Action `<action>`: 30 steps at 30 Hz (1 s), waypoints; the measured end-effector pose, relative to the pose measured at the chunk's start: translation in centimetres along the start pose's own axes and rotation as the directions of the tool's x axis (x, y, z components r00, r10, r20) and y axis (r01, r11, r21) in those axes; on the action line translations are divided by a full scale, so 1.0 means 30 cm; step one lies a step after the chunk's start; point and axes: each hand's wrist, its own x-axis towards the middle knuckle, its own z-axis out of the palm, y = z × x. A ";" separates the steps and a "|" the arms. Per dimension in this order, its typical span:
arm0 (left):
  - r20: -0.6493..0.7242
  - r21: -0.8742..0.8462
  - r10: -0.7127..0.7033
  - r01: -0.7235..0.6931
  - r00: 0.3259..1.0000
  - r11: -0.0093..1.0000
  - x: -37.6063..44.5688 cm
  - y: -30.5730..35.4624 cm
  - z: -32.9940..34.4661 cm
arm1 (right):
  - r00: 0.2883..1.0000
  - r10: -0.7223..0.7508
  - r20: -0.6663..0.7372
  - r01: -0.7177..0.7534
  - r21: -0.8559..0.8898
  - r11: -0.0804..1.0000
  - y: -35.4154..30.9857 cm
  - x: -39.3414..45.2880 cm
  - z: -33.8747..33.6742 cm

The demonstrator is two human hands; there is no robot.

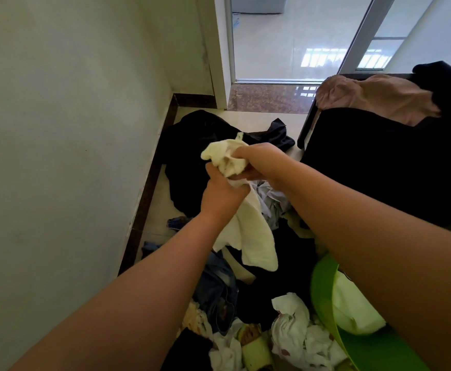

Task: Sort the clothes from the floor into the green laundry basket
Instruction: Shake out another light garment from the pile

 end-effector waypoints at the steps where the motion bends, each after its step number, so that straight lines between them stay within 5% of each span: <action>1: -0.056 0.030 0.028 -0.027 0.998 0.999 0.015 -0.001 -0.008 | 0.996 -0.033 0.084 0.035 -0.019 0.999 -0.012 -0.007 -0.004; 3: -0.117 -0.081 0.026 -0.035 0.993 0.996 0.054 0.012 -0.040 | 0.982 -0.139 0.130 0.139 0.011 0.990 -0.034 -0.027 -0.021; 5: -0.040 -0.194 0.001 -0.009 0.999 0.981 0.084 0.034 -0.074 | 0.971 -0.235 -0.043 0.239 0.098 0.966 -0.031 -0.012 -0.059; 7: 0.065 -0.243 -0.008 0.023 0.998 0.970 0.108 0.054 -0.108 | 0.934 -0.292 -0.203 0.289 -0.047 0.956 0.006 0.043 -0.113; 11: 0.134 -0.341 -0.031 0.076 0.991 0.937 0.145 0.113 -0.154 | 0.973 -0.040 0.225 0.134 -0.422 0.897 0.121 0.087 -0.150; 16: 0.174 -0.354 -0.057 0.116 0.983 0.928 0.169 0.184 -0.155 | 0.870 0.087 0.485 0.098 -0.343 0.934 0.172 0.032 -0.128; 19: 0.198 -0.545 -0.090 0.186 0.976 0.818 0.174 0.229 -0.167 | 0.884 0.106 0.456 0.060 -0.335 0.940 0.208 0.030 -0.112; 23: 0.243 -0.755 -0.185 0.306 0.952 0.580 0.218 0.278 -0.179 | 0.970 0.036 0.242 0.030 -0.263 0.964 0.281 0.034 -0.075; 24: 0.186 -0.750 -0.241 0.296 0.952 0.591 0.239 0.279 -0.183 | 0.972 0.058 0.228 -0.011 -0.202 0.979 0.283 0.030 -0.077; 26: -0.028 -0.519 -0.348 0.284 0.937 0.807 0.283 0.245 -0.187 | 0.973 0.092 0.210 -0.066 -0.127 0.990 0.297 0.030 -0.091; 28: -0.195 0.049 -0.111 0.122 0.975 0.991 0.283 0.192 -0.191 | 0.982 0.087 0.166 -0.070 -0.107 0.992 0.296 0.024 -0.098; 30: 0.108 0.336 0.256 -0.278 0.961 0.900 0.251 0.142 -0.169 | 0.991 0.090 0.101 -0.082 -0.078 0.994 0.281 0.029 -0.097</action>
